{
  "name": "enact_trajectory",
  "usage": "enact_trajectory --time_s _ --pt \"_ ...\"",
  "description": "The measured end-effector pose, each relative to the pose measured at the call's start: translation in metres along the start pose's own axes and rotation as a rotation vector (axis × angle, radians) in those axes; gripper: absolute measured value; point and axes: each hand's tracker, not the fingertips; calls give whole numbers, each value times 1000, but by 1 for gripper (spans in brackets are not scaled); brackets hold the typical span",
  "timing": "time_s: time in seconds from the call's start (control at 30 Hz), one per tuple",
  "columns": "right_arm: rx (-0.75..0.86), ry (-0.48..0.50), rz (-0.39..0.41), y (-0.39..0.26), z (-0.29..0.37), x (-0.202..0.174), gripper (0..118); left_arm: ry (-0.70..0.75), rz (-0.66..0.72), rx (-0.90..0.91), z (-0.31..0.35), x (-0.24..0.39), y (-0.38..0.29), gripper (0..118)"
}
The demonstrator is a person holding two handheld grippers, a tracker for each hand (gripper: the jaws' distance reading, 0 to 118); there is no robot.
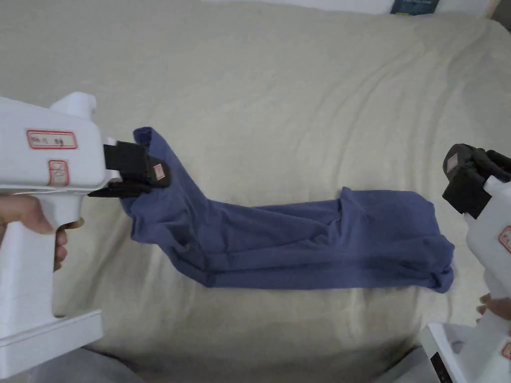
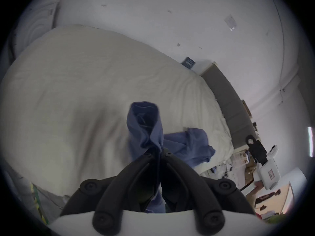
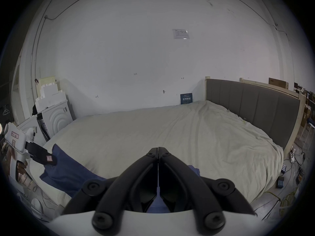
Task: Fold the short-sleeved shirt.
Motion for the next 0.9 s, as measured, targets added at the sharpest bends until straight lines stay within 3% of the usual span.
enact_trajectory --time_s 0.17,0.27,0.4,0.53,0.57,0.6,0.63,0.67,0.7,0.73,0.83,0.9 --pt "15 -32 -16 1 16 18 4 -11 -55 -80 -80 38 -3 6" --pt "22 -54 -27 2 25 29 4 60 -75 -163 -135 54 -14 6" --pt "26 -98 -43 1 35 44 4 35 0 -259 -197 64 -33 6" --pt "25 -128 -64 -1 40 55 4 159 -40 -295 -241 75 -56 6" --pt "25 -136 -65 -1 40 58 4 172 -42 -301 -249 72 -60 10" --pt "24 -142 -65 -1 41 60 4 162 -24 -301 -254 72 -64 23" --pt "22 -146 -66 -1 42 61 4 141 -1 -303 -255 70 -64 57" --pt "22 -148 -69 -1 42 62 4 90 34 -302 -252 72 -68 83" --pt "20 -151 -71 -1 42 63 4 17 51 -285 -248 76 -67 100" --pt "20 -152 -74 -1 42 62 4 9 48 -274 -244 80 -65 107" --pt "18 -150 -77 -2 42 62 4 -43 -42 -194 -214 85 -52 107" --pt "17 -140 -80 -2 41 61 4 1 -108 -100 -190 85 -41 107"
